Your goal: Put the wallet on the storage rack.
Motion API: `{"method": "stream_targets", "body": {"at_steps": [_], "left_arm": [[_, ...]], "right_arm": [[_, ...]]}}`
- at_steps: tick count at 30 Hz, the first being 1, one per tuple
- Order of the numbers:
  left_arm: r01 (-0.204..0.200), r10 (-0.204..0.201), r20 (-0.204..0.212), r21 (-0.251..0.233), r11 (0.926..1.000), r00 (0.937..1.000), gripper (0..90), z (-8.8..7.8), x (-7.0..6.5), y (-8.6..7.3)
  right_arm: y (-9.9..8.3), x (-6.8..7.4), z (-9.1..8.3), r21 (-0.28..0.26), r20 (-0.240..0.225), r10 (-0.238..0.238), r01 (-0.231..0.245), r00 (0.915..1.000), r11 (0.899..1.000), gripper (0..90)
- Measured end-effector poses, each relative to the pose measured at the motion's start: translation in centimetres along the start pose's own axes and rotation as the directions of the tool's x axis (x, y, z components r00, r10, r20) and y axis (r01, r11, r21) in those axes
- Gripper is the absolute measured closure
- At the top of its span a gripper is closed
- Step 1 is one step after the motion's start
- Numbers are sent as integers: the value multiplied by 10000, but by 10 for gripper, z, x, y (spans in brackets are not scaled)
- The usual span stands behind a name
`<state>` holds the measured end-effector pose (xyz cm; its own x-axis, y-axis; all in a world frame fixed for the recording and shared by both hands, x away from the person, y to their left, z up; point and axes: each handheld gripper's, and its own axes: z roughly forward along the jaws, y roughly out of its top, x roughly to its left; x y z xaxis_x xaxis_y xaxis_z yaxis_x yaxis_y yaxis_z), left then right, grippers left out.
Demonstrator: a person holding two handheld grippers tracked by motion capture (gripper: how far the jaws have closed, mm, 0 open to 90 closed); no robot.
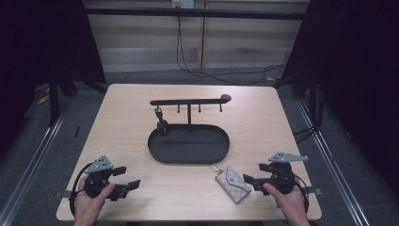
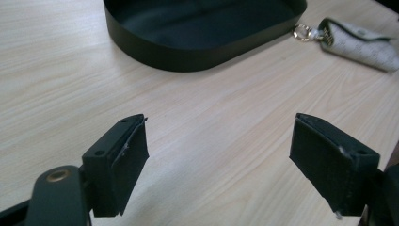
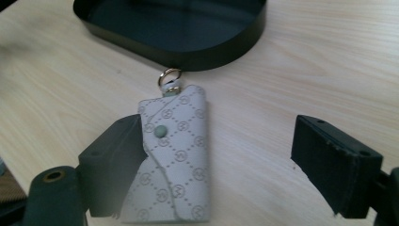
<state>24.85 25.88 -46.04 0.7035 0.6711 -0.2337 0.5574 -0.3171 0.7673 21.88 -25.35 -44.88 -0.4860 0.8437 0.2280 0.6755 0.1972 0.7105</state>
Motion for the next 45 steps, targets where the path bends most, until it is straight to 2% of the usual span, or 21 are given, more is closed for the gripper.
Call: {"method": "stream_targets", "body": {"at_steps": [1, 3, 6, 9, 12, 15, 16, 18, 19, 20, 21, 22, 24, 25, 27, 29, 30, 33, 35, 38, 45], "left_arm": [[86, -86, 82, -50, 10000, 9999, 194, 0, -1, 0], [-29, 31, -168, 117, 9999, 9999, 194, 2, -3, 0], [7, -4, -103, 251, 9997, 9999, 194, 5, -5, 0], [173, -171, -169, 139, 9998, 9997, 193, 3, -6, -1], [266, -265, -159, 87, 9996, 9995, 184, 3, -5, -1], [451, -450, -174, 99, 9989, 9988, 178, 4, -3, -1], [484, -482, -239, 87, 9988, 9986, 181, 5, -3, 0], [477, -464, -602, 200, 9987, 9971, 211, 6, -4, 1], [477, -464, -602, 200, 9987, 9971, 223, 6, -4, 1], [483, -470, -524, 237, 9985, 9975, 223, 6, -4, 0], [487, -478, -392, 235, 9985, 9981, 407, 6, -3, 0], [394, -389, -256, 198, 9990, 9989, 433, 5, -3, 1], [361, -356, -354, 126, 9993, 9987, 416, 4, -3, 1], [281, -282, -173, -98, 9996, 9995, 510, 2, -1, 1], [266, -268, -112, -202, 9994, 9996, 506, 1, 1, 2], [120, -125, -161, -297, 9995, 9998, 488, 0, 3, 2], [91, -96, -143, -348, 9994, 9999, 488, -1, 3, 2], [-75, 66, -247, -379, 9993, 9997, 473, 0, 2, 2], [84, -86, -141, -123, 9999, 9999, 472, 1, 2, 3], [345, -346, 105, 121, 9993, 9993, 442, 2, 4, 2], [796, -799, 433, 97, 9968, 9959, 333, 0, 7, 2]], "right_arm": [[2, 3, 1, 140, -61, -70, 71, 10000, 9999, 197], [4, 8, 4, 361, -167, -223, 229, 9996, 9991, 205], [6, 12, 8, 527, -230, -260, 272, 9994, 9982, 211], [9, 15, 17, 1090, -209, -371, 391, 9991, 9933, 212], [12, 17, 21, 1295, -305, -517, 552, 9982, 9900, 208], [18, 22, 28, 1992, -555, -684, 782, 9961, 9768, 186], [18, 22, 28, 1992, -555, -684, 782, 9961, 9768, 186], [20, 25, 34, 2491, -484, -852, 946, 9952, 9638, 187], [21, 26, 37, 2722, -435, -831, 918, 9956, 9578, 190], [21, 26, 37, 2722, -435, -831, 918, 9956, 9578, 190], [23, 25, 42, 2952, -450, -912, 1005, 9948, 9501, 201], [23, 25, 45, 3074, -439, -918, 1009, 9948, 9462, 207], [24, 26, 47, 3219, -388, -825, 906, 9958, 9424, 224], [26, 25, 51, 3394, -529, -674, 814, 9963, 9371, 247], [27, 25, 54, 3513, -538, -646, 794, 9965, 9329, 247], [29, 28, 61, 3917, -481, -718, 850, 9963, 9162, 253], [29, 28, 61, 3917, -481, -718, 850, 9963, 9162, 253], [31, 31, 67, 4219, -421, -962, 1050, 9945, 9005, 257], [32, 33, 70, 4355, -395, -1065, 1131, 9935, 8931, 263], [34, 36, 73, 4468, -388, -1192, 1239, 9921, 8860, 273], [37, 37, 76, 4637, -258, -1140, 1129, 9932, 8788, 290]]}}
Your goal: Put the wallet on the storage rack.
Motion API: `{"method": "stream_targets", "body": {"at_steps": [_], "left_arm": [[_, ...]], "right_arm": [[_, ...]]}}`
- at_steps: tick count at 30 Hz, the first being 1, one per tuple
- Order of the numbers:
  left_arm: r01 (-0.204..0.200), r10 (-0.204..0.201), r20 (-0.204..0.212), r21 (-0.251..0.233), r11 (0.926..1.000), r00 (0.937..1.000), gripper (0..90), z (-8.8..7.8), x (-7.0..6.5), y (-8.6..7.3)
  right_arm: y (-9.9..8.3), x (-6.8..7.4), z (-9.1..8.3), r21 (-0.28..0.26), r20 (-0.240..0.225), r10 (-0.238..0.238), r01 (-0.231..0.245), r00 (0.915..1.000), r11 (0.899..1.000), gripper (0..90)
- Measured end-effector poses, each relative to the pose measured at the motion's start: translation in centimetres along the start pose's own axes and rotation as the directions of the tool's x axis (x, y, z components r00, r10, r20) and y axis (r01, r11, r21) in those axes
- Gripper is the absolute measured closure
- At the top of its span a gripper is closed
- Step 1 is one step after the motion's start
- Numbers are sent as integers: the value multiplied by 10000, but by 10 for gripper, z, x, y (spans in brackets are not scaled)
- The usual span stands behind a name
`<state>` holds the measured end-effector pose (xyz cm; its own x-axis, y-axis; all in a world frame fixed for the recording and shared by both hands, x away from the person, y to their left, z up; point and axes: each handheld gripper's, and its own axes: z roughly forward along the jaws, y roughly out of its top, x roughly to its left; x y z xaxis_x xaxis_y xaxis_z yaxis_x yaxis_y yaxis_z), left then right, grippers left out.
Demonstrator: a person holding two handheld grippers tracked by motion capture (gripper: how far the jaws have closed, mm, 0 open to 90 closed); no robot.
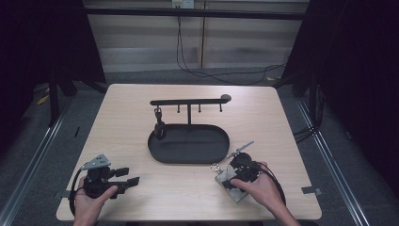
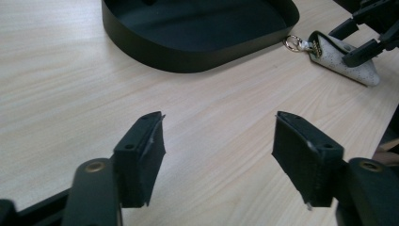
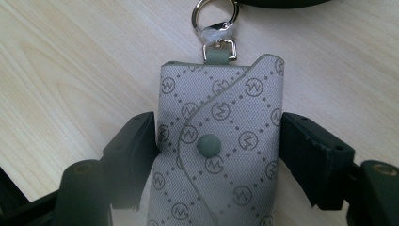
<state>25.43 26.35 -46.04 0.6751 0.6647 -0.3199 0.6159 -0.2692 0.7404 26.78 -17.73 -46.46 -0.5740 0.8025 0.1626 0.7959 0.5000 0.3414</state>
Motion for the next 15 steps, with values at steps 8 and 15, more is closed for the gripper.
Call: {"method": "stream_targets", "body": {"at_steps": [8, 15], "left_arm": [[150, -150, 42, 11, 9999, 9999, 303, 0, 2, 0], [203, -204, -84, -206, 9996, 9998, 290, -2, 2, 0]], "right_arm": [[7, 1, 1, 467, 137, -122, 116, 9998, 9988, 288], [13, 5, 2, 865, 371, -389, 355, 9986, 9956, 286]]}}
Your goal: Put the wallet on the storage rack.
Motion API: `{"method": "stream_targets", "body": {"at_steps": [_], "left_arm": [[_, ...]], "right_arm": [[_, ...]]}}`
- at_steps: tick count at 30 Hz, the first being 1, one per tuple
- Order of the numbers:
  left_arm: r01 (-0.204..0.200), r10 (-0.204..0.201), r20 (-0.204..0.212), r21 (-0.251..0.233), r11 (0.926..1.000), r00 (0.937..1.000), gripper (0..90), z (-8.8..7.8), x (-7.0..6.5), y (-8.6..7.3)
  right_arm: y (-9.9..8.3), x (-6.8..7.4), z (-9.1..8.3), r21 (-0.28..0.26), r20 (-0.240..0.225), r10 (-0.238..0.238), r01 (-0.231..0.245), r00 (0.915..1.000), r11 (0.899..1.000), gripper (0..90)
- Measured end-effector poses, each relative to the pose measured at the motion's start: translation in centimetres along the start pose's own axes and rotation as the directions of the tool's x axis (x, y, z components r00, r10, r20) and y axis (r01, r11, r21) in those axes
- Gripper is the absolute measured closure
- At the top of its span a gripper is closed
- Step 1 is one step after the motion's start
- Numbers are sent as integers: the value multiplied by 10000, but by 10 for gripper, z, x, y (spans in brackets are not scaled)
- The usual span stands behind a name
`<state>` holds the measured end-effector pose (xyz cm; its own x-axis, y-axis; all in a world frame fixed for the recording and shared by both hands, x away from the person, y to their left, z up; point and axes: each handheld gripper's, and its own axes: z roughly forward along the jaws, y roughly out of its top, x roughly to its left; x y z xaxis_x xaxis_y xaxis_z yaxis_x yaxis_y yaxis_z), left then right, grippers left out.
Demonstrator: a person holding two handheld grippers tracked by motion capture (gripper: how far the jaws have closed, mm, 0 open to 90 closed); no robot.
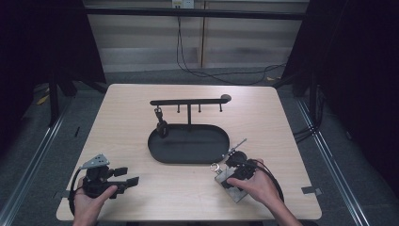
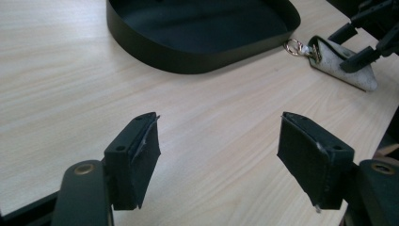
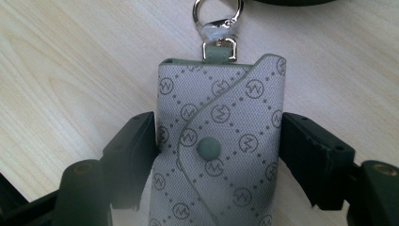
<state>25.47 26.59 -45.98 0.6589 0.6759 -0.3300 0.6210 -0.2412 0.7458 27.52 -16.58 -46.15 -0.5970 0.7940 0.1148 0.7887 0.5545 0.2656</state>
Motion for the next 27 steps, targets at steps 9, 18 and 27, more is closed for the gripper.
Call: {"method": "stream_targets", "body": {"at_steps": [9, 18, 27], "left_arm": [[62, -62, -2, -11, 10000, 10000, 283, 0, 1, 0], [13, -13, -2, 24, 10000, 10000, 281, 0, 2, 0], [71, -71, -10, 37, 10000, 10000, 280, 0, 3, 0]], "right_arm": [[5, 2, 4, 436, 71, -46, 43, 10000, 9990, 263], [11, 4, 8, 1062, 202, -226, 204, 9995, 9941, 281], [21, -1, 6, 1710, -72, 32, -20, 10000, 9853, 323]]}}
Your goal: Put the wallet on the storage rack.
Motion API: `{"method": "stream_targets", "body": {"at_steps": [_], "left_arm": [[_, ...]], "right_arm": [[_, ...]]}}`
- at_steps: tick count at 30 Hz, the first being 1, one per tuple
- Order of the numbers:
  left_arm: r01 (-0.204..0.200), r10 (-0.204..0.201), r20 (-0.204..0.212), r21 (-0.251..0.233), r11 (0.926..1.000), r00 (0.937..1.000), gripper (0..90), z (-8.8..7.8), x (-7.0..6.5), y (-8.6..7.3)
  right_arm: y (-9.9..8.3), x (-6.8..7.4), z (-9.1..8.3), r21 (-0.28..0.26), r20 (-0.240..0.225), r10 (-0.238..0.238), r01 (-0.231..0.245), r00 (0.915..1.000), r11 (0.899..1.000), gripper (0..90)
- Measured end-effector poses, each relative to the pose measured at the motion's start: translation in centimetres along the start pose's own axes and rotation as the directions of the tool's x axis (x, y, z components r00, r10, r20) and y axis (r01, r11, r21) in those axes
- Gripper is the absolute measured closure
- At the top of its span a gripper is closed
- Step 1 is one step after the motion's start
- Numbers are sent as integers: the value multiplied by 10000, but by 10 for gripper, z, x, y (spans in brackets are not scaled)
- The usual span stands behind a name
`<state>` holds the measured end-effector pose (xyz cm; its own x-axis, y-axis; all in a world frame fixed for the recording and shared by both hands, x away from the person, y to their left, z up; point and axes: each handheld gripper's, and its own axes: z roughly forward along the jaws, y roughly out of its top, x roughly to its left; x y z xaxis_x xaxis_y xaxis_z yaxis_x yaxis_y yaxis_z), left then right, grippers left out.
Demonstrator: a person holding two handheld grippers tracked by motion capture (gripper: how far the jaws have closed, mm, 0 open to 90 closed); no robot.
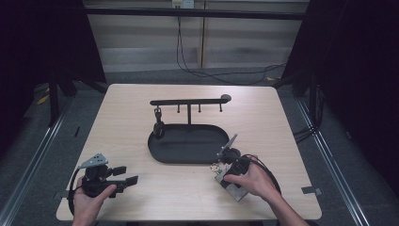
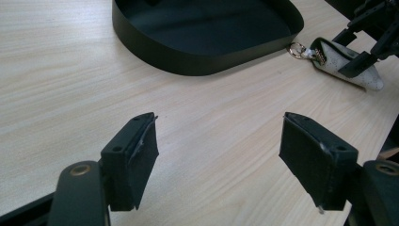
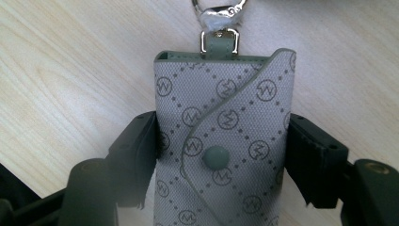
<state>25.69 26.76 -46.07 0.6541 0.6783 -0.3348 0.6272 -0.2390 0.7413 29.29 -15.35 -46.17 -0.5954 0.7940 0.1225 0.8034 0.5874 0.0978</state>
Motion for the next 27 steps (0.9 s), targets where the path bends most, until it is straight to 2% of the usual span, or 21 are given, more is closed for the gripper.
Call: {"method": "stream_targets", "body": {"at_steps": [6, 12, 17, 27], "left_arm": [[-170, 170, -5, 67, 9998, 9999, 269, -1, 0, 1], [-24, 24, 12, 100, 9999, 10000, 243, 0, 2, 2], [142, -142, -138, 17, 9999, 9998, 203, -2, 5, 2], [93, -92, -76, 58, 9999, 9999, 185, -1, 5, 2]], "right_arm": [[2, -3, -6, -37, 112, 54, -53, 9999, 10000, 335], [2, -4, -14, -181, 81, 75, -74, 9999, 9998, 337], [3, -5, -23, -172, 12, 103, -102, 9999, 9998, 338], [6, -7, -37, -193, 12, -2, 2, 10000, 9998, 338]]}}
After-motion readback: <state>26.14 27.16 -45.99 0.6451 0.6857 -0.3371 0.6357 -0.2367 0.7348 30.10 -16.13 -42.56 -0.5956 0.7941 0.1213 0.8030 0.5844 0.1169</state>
